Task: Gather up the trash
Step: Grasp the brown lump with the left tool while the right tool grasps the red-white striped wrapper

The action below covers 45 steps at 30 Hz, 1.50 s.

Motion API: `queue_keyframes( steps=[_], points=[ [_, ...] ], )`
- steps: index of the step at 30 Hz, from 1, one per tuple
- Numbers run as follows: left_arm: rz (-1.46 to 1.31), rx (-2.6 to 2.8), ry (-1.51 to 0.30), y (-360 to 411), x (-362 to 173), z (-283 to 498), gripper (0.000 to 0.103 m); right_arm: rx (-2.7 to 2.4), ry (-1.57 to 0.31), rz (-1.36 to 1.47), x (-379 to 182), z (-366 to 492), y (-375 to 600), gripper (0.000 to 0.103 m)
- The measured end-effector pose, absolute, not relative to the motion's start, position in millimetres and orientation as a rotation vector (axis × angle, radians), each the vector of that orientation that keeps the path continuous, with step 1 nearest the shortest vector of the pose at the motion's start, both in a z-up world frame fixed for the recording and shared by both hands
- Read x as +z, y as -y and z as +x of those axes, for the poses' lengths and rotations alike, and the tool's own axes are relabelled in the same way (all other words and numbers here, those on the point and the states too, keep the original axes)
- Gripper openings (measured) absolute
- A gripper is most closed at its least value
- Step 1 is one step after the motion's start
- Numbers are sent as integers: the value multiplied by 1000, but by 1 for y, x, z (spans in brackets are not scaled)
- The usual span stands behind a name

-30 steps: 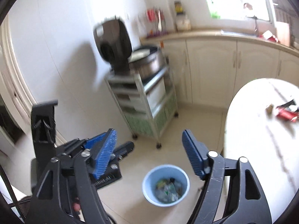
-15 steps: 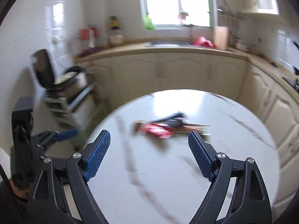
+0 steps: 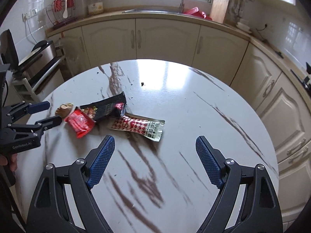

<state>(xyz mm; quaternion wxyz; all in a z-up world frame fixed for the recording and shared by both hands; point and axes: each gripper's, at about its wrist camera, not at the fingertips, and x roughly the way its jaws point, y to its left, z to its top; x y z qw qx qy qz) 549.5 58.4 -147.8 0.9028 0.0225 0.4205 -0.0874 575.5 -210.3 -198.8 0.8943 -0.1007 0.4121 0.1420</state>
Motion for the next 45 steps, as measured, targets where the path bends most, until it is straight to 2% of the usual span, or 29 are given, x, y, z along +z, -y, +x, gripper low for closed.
queue_keyframes(
  steps=[1, 2, 3, 5, 16, 19, 22, 26, 29, 30, 33, 36, 41, 45],
  points=[
    [52, -182, -870, -58, -148, 552, 47, 300, -855, -216, -201, 578, 209, 84],
    [57, -188, -876, -55, -153, 557, 39, 311, -865, -233, -205, 584, 207, 84],
    [59, -199, -892, -54, -156, 563, 37, 323, -872, -243, -209, 589, 205, 84],
    [61, -227, -884, -52, -156, 563, 21, 356, -886, -265, -214, 597, 201, 84],
    [55, -246, -826, -61, -142, 515, 21, 513, -903, -395, -233, 618, 178, 84],
    [58, -252, -821, -61, -138, 499, 21, 550, -927, -364, -236, 622, 181, 80],
    [44, -263, -824, -59, -136, 485, 21, 568, -945, -332, -235, 622, 186, 69],
    [31, -273, -823, -64, -127, 467, 21, 563, -942, -332, -232, 609, 191, 43],
    [21, -277, -822, -64, -120, 456, 21, 550, -954, -344, -231, 598, 193, 32],
    [18, -277, -823, -63, -119, 452, 21, 538, -950, -355, -230, 593, 193, 20],
    [18, -282, -820, -62, -114, 438, 21, 512, -958, -351, -228, 580, 195, 9],
    [19, -290, -818, -60, -109, 422, 21, 494, -964, -321, -227, 565, 199, 6],
    [5, -297, -809, -65, -99, 397, 21, 488, -964, -230, -223, 551, 206, 6],
    [-7, -286, -806, -71, -92, 384, 21, 450, -950, -174, -222, 555, 206, 22]
  ],
)
